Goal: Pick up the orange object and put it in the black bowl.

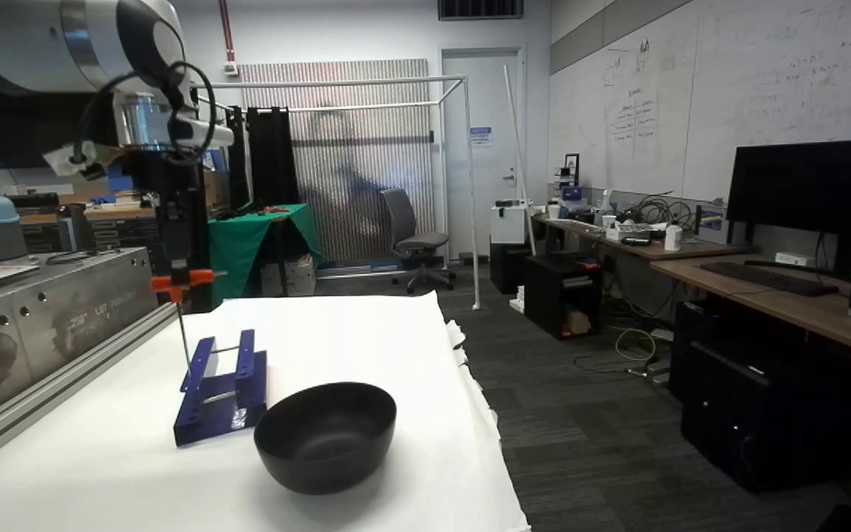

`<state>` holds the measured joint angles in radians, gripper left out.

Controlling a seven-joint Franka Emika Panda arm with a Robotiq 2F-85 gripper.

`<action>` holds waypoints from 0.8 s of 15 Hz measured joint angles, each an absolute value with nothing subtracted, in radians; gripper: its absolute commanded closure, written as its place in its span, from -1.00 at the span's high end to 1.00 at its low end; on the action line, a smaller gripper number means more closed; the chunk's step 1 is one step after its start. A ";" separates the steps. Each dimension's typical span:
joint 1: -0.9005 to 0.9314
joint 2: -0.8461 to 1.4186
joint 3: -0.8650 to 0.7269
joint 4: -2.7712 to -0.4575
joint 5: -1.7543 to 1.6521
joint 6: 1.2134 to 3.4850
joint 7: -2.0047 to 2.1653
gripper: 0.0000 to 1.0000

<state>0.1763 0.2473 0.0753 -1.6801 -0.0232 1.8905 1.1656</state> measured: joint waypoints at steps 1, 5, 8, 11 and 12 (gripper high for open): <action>0.177 0.206 0.075 -1.695 -0.037 1.868 1.175 -0.87; 0.180 0.137 0.077 -1.726 -0.201 1.774 1.279 -0.89; 0.181 0.175 0.076 -1.746 -0.326 1.727 1.352 -0.87; 0.181 0.258 0.070 -1.747 -0.413 1.673 1.394 -0.87; 0.181 0.288 0.065 -1.744 -0.431 1.662 1.399 -0.87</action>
<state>0.1809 0.2882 0.0646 -1.7438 -0.4310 1.6617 1.3991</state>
